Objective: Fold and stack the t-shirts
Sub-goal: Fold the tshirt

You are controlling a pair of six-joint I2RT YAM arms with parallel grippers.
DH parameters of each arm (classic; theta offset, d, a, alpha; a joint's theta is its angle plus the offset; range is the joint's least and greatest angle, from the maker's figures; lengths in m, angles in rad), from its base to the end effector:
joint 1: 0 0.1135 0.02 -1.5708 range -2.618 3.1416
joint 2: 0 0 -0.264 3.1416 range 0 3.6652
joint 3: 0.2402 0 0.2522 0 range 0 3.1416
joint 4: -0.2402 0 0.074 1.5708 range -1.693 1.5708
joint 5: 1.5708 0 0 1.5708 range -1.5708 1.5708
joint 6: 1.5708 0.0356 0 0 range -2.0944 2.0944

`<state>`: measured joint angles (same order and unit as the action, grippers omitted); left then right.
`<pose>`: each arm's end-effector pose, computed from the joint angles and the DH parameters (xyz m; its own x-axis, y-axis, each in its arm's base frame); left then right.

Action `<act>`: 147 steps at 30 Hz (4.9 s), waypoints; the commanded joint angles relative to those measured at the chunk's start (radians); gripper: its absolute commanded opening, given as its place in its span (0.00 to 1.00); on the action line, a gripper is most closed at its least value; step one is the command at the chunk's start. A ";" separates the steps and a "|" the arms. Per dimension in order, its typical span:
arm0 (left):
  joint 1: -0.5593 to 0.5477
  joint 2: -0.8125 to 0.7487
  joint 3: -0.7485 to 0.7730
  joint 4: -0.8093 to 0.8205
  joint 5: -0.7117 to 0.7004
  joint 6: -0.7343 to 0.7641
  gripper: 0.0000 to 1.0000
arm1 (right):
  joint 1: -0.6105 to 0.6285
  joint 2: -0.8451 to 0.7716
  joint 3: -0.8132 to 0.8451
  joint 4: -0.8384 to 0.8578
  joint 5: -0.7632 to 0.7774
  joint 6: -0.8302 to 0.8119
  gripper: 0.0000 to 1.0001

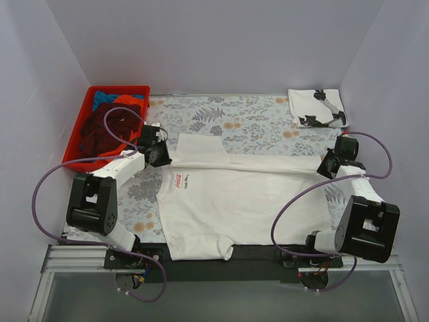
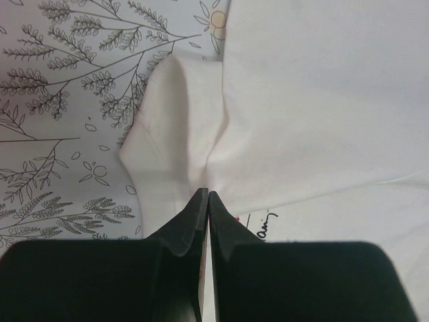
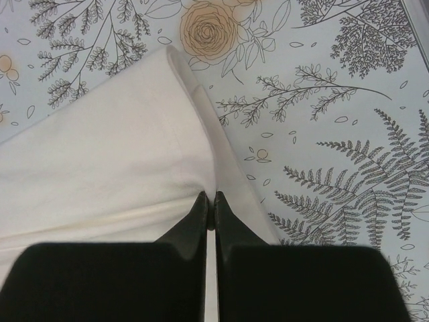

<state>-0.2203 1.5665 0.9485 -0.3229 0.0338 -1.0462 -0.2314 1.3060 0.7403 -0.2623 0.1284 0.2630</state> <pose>0.3099 -0.0706 0.1959 -0.6008 -0.7519 -0.2714 -0.5634 0.6391 -0.5235 0.2557 -0.0649 0.2071 -0.6112 0.4089 -0.6776 0.4874 0.8690 0.0848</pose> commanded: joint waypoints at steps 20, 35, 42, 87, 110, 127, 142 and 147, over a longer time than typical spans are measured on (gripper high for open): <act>-0.010 0.043 -0.001 -0.053 -0.124 -0.026 0.00 | -0.011 0.171 0.004 0.049 0.023 -0.025 0.02; -0.010 0.018 0.027 -0.047 -0.238 -0.011 0.00 | -0.029 0.096 0.054 0.000 0.030 -0.027 0.01; -0.010 0.026 0.029 -0.056 -0.242 -0.006 0.00 | -0.029 0.108 0.060 -0.011 0.047 -0.034 0.01; -0.010 0.444 0.530 -0.004 -0.072 -0.037 0.52 | 0.537 0.562 0.549 0.346 -0.529 0.047 0.51; -0.010 0.595 0.582 0.027 0.015 -0.032 0.42 | 0.655 0.983 0.827 0.364 -0.642 0.079 0.47; -0.010 0.616 0.561 0.035 0.032 -0.035 0.25 | 0.664 1.055 0.884 0.364 -0.667 0.105 0.17; -0.008 0.468 0.503 0.039 0.021 -0.049 0.00 | 0.667 0.912 0.854 0.371 -0.720 0.110 0.01; -0.013 0.312 0.443 0.024 0.043 -0.084 0.00 | 0.673 0.785 0.760 0.374 -0.737 0.105 0.01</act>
<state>-0.2310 2.0621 1.4170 -0.2787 0.0544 -1.1057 0.4282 2.2215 1.5349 0.0952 -0.5701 0.3706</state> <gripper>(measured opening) 0.010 0.031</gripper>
